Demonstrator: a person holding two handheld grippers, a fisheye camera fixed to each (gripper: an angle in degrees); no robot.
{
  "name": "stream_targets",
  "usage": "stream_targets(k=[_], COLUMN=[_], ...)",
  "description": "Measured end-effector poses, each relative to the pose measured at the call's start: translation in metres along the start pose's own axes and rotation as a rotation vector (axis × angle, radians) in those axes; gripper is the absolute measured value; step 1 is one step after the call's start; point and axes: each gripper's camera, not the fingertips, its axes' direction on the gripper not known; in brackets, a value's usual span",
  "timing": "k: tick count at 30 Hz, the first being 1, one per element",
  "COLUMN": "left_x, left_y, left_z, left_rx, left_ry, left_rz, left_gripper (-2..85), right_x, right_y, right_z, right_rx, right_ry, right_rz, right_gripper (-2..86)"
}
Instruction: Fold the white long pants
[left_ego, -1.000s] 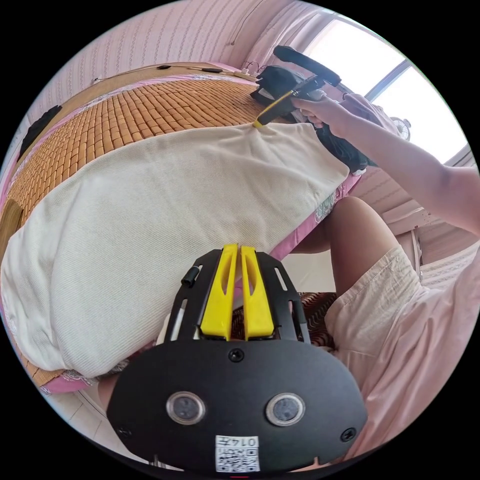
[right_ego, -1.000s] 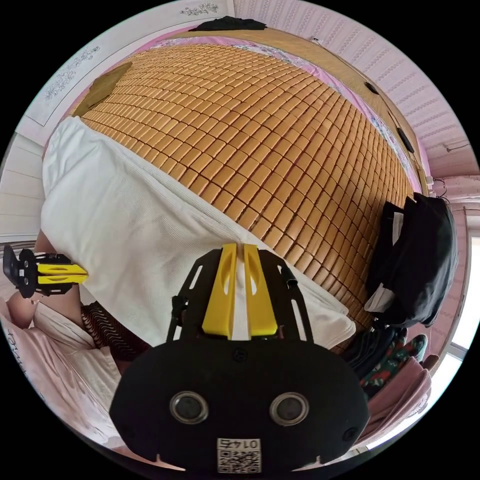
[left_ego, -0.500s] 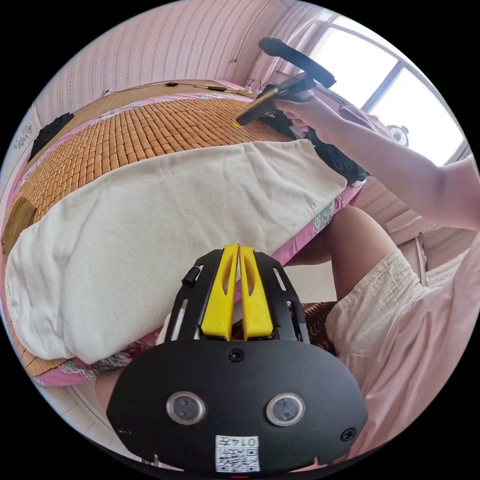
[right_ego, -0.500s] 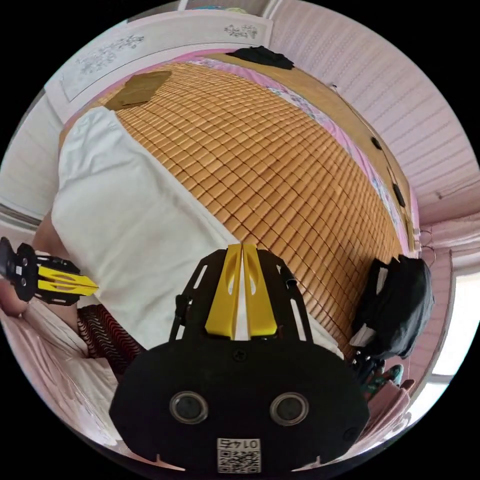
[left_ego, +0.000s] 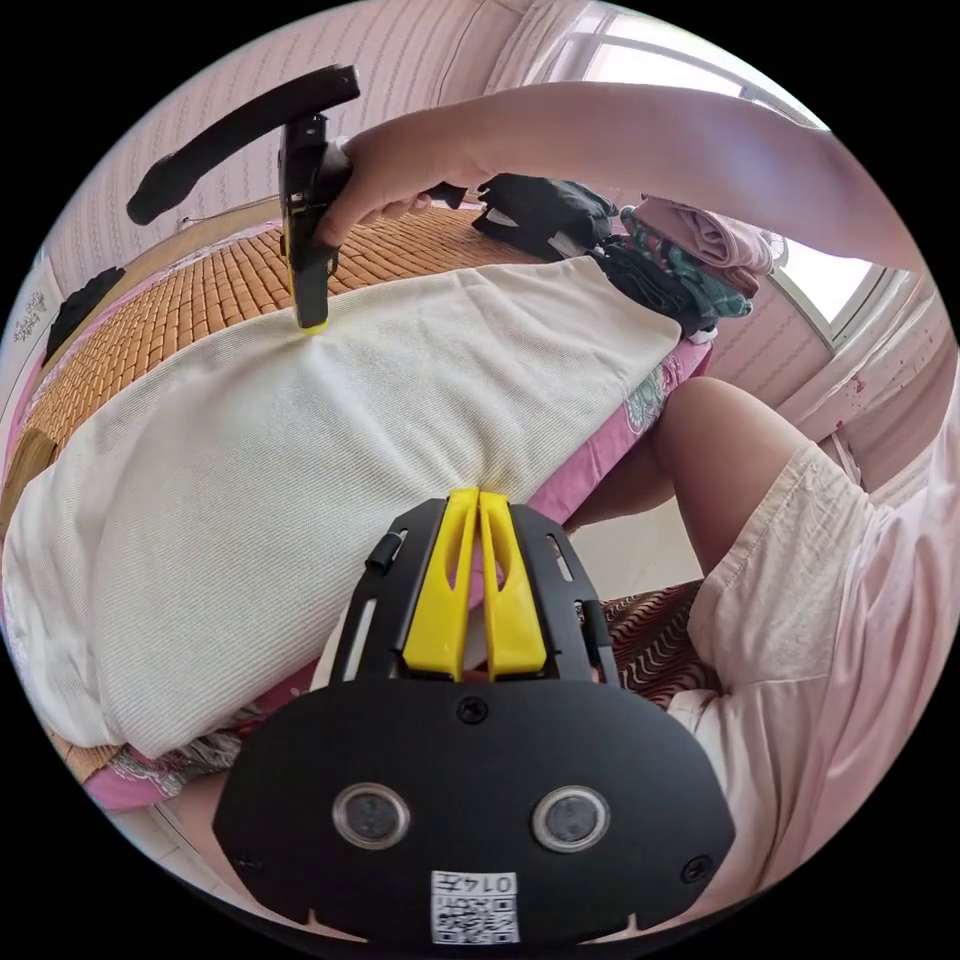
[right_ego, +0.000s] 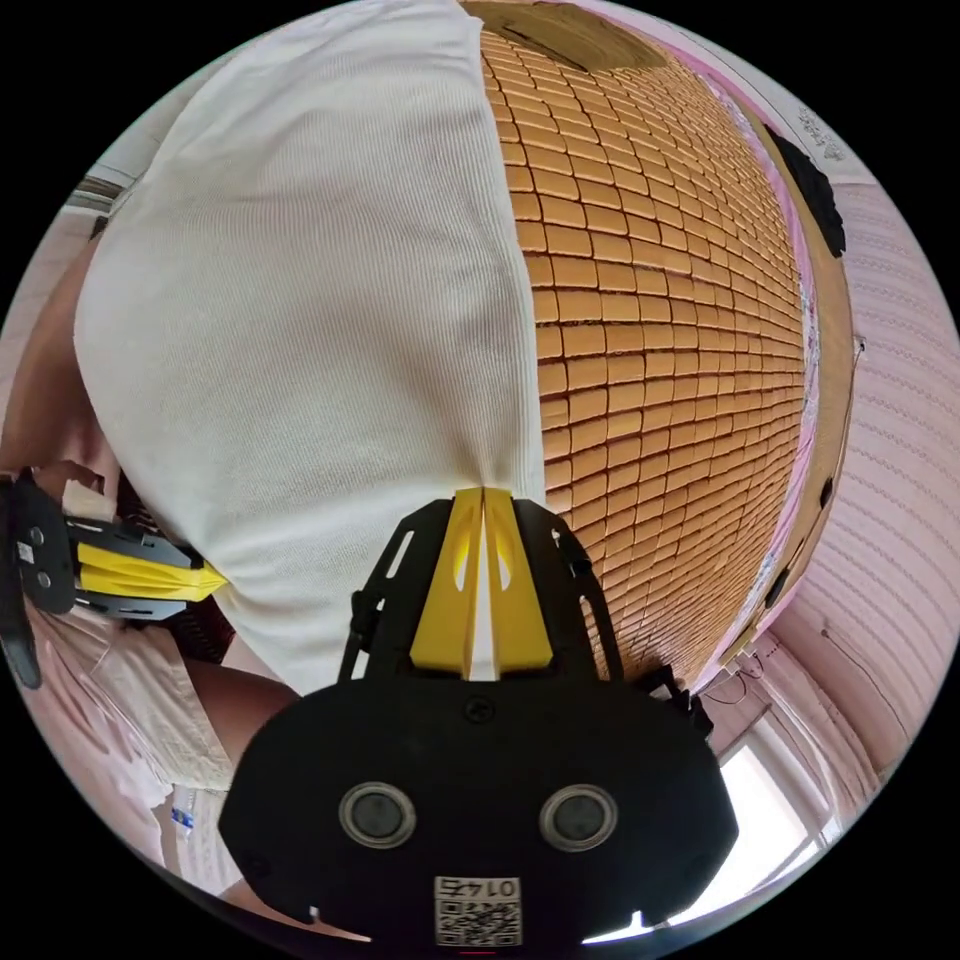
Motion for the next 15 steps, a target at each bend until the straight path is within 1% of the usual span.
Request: stream_targets(k=[2, 3, 4, 6, 11, 13, 15], left_x=[0.003, 0.007, 0.009, 0.011, 0.020, 0.025, 0.026], left_y=[0.000, -0.001, -0.001, -0.002, -0.005, -0.007, -0.011], left_z=[0.000, 0.000, 0.000, 0.001, 0.005, 0.007, 0.008], left_rx=[-0.003, -0.007, -0.012, -0.016, -0.042, -0.056, -0.080], left_ry=[-0.009, -0.020, -0.026, -0.026, -0.055, -0.076, -0.073], left_rz=[0.005, 0.017, 0.022, 0.013, 0.010, -0.002, -0.016], left_gripper=[-1.0, -1.0, -1.0, -1.0, -1.0, -1.0, -1.0], right_x=[0.012, 0.017, 0.019, 0.026, 0.045, 0.053, 0.058], right_y=[0.000, -0.001, 0.001, 0.001, 0.005, 0.011, 0.030], right_z=[-0.003, 0.005, 0.003, -0.001, -0.008, -0.010, -0.017], right_rx=[0.051, 0.027, 0.052, -0.006, -0.093, -0.099, -0.053], right_ry=[-0.077, -0.111, -0.113, -0.138, -0.212, -0.241, -0.239], right_rz=[0.062, 0.083, 0.090, 0.058, 0.065, 0.134, 0.207], right_gripper=[-0.7, -0.7, -0.7, -0.9, -0.9, -0.9, -0.9])
